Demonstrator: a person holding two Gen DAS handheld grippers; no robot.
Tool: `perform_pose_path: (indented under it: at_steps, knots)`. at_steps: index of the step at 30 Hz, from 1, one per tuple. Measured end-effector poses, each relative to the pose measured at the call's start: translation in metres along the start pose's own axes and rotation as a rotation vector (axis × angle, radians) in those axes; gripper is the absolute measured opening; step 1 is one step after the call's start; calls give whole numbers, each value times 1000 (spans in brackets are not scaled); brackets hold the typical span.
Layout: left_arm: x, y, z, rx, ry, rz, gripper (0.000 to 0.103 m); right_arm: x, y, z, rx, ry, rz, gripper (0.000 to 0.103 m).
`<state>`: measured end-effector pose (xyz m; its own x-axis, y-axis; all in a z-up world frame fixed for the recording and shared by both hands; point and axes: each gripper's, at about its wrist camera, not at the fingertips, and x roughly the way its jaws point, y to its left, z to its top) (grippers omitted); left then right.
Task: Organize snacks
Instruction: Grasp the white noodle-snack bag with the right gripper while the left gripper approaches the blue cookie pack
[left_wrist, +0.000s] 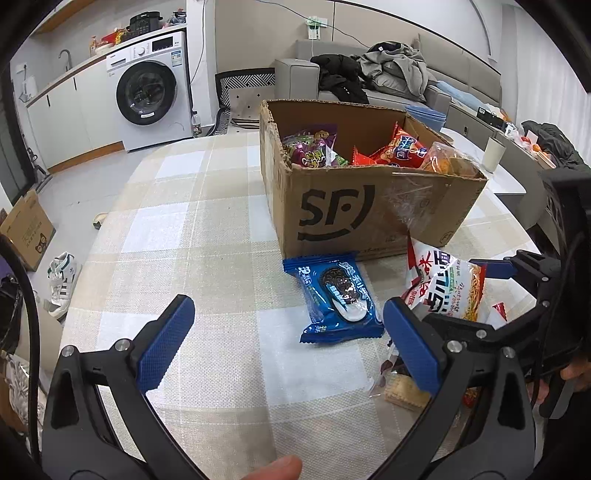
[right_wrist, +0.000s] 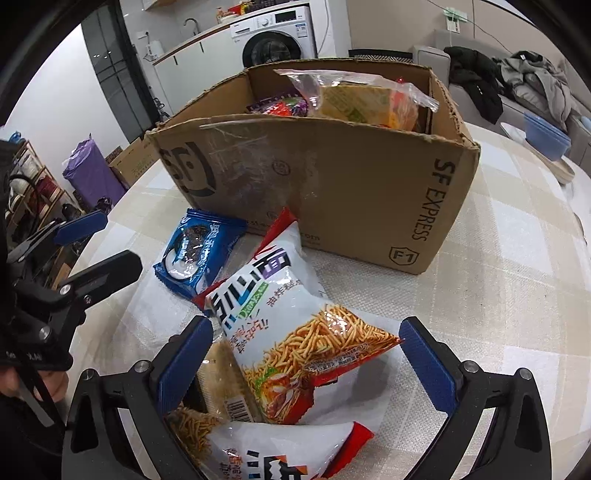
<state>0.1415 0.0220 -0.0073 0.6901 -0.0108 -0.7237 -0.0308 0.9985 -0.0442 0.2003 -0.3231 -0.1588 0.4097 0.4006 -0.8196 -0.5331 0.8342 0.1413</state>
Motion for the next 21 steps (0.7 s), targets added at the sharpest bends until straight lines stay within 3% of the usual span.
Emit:
perform_pose_path:
  at_steps: [21]
  knots:
    - [10, 1, -3, -4, 19, 5, 102, 9, -6, 0, 19, 22, 10, 98]
